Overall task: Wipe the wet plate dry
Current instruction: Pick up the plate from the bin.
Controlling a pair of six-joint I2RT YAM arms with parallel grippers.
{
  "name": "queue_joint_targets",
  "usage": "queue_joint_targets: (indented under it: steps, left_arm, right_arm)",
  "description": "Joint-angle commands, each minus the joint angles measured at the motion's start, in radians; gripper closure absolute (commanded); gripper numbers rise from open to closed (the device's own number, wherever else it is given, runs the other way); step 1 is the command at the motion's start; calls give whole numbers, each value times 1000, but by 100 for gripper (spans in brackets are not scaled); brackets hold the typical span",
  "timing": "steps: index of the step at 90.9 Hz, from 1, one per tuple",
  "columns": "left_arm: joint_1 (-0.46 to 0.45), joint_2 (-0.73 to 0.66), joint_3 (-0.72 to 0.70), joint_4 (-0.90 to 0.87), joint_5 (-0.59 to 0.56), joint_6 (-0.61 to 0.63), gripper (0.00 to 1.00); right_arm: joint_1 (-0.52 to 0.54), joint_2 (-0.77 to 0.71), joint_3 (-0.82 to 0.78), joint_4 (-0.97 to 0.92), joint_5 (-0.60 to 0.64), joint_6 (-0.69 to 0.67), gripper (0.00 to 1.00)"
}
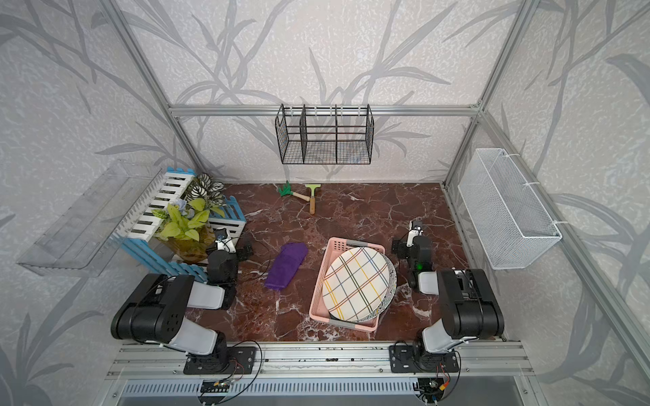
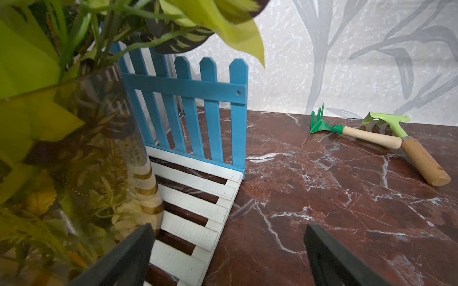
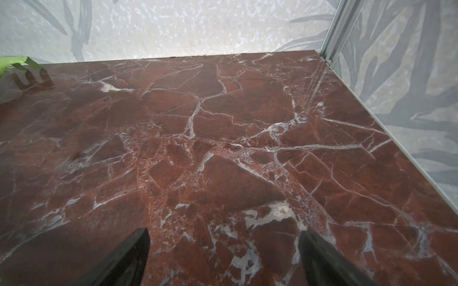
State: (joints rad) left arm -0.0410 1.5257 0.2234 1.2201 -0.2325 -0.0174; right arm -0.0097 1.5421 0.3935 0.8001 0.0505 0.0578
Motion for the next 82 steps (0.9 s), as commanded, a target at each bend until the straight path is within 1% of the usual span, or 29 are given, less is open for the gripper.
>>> queue_joint_targets:
  steps: [1,24,31,33,37,43,44,48,49,50,52,55,59,61,65,69,73,76,80,82]
  left_arm:
    - [-3,-6,12,20,8,5,0]
    - [-3,-6,12,22,8,6,0]
    - [-4,-6,12,21,9,5,0]
    - [-3,-6,13,20,11,5,0]
    - [-2,-6,12,19,11,4,0]
    - [-9,-28,20,41,-5,21,0]
    - [-15,-49,28,21,-8,26,0]
    - [-47,-154,105,-213,-46,36,0]
    - [-56,-182,135,-303,-61,18,0]
    - [-63,-206,167,-348,-76,-7,0]
    - [-76,-247,230,-529,-96,-64,0]
    - [-93,-294,319,-713,-98,-139,0]
    - [-122,-335,411,-904,-74,-241,0]
    - [-136,-351,449,-981,-59,-301,0]
    - [-160,-378,508,-1074,20,-411,4]
    - [-183,-387,544,-1145,161,-487,8]
    - [-215,-380,565,-1184,294,-540,12]
    - [-245,-364,572,-1201,373,-567,17]
    - [-286,-339,575,-1222,450,-590,24]
    - [-305,-324,576,-1232,480,-597,30]
  right_arm:
    - [-4,-10,20,5,-6,-4,1]
    - [-4,-10,19,5,-6,-4,1]
    - [-4,-35,33,-10,18,6,1]
    - [-4,-59,43,-38,24,9,1]
    - [-5,-121,89,-187,51,17,1]
    - [-4,-254,196,-492,136,94,1]
    - [-5,-278,209,-549,161,122,1]
    - [-4,-369,297,-740,219,254,0]
    - [-4,-390,321,-797,225,305,1]
    - [-4,-405,345,-867,226,344,3]
    - [-4,-434,392,-967,206,439,5]
    - [-4,-469,440,-1110,115,527,7]
    - [1,-519,477,-1201,-71,557,14]
    - [9,-539,497,-1236,-140,575,16]
    - [34,-572,519,-1310,-227,622,21]
    - [66,-593,536,-1376,-284,656,28]
    - [105,-607,547,-1432,-332,678,37]
    - [140,-607,553,-1470,-358,692,44]
    - [199,-602,563,-1509,-360,703,49]
    - [230,-595,572,-1541,-352,703,51]
